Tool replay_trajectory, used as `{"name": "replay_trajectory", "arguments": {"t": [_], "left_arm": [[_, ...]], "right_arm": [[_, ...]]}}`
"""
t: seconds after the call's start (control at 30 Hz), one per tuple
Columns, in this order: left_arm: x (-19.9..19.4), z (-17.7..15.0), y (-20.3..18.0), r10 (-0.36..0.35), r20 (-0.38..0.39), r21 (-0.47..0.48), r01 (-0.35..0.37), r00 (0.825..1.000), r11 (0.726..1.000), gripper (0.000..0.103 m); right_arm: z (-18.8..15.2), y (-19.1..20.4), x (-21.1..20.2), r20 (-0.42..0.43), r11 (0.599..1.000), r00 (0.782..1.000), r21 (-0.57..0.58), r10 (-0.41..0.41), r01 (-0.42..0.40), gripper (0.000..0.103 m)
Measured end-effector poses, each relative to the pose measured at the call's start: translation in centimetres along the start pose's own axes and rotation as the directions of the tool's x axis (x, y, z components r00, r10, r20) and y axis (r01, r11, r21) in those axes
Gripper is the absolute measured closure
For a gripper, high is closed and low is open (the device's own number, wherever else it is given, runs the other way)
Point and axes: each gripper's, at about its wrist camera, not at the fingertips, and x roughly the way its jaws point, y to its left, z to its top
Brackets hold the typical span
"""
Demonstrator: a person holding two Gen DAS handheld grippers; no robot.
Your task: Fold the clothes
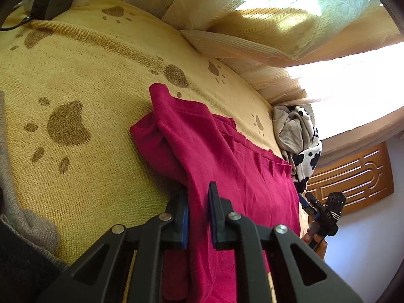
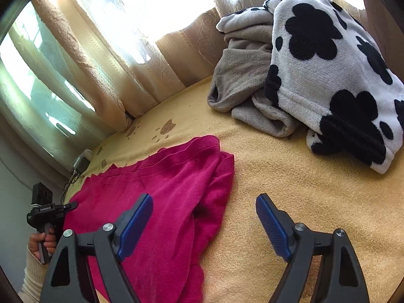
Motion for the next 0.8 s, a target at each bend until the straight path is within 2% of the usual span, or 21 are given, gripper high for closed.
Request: {"name": "replay_trajectory", "arguments": {"t": [0.33, 0.57, 0.7, 0.8], "left_arm": [[0.4, -0.2, 0.7, 0.023, -0.009, -0.018, -0.023, 1.000, 1.000, 0.088], [1.0, -0.2, 1.0, 0.027, -0.025, -0.023, -0.027, 0.999, 0.999, 0.088], [1.1, -0.2, 1.4, 0.012, -0.029, -0.035, -0.013, 1.000, 0.999, 0.088], [1.1, -0.2, 1.6, 0.003, -0.033, -0.039, -0.005, 0.999, 0.999, 0.087]], "right_arm": [[1.4, -0.8, 3.4, -0.086, 0.990, 0.989, 0.090, 0.118, -0.110, 0.017], [0.8, 0.4, 3.9, -0.119, 0.992, 0.985, 0.032, 0.127, -0.124, 0.017], [0.2, 1.0, 4.3, -0.139, 0.977, 0.967, 0.044, 0.215, -0.211, 0.017], [0.1, 0.8, 4.6, -0.142, 0.970, 0.960, 0.057, 0.241, -0.235, 0.017]]}}
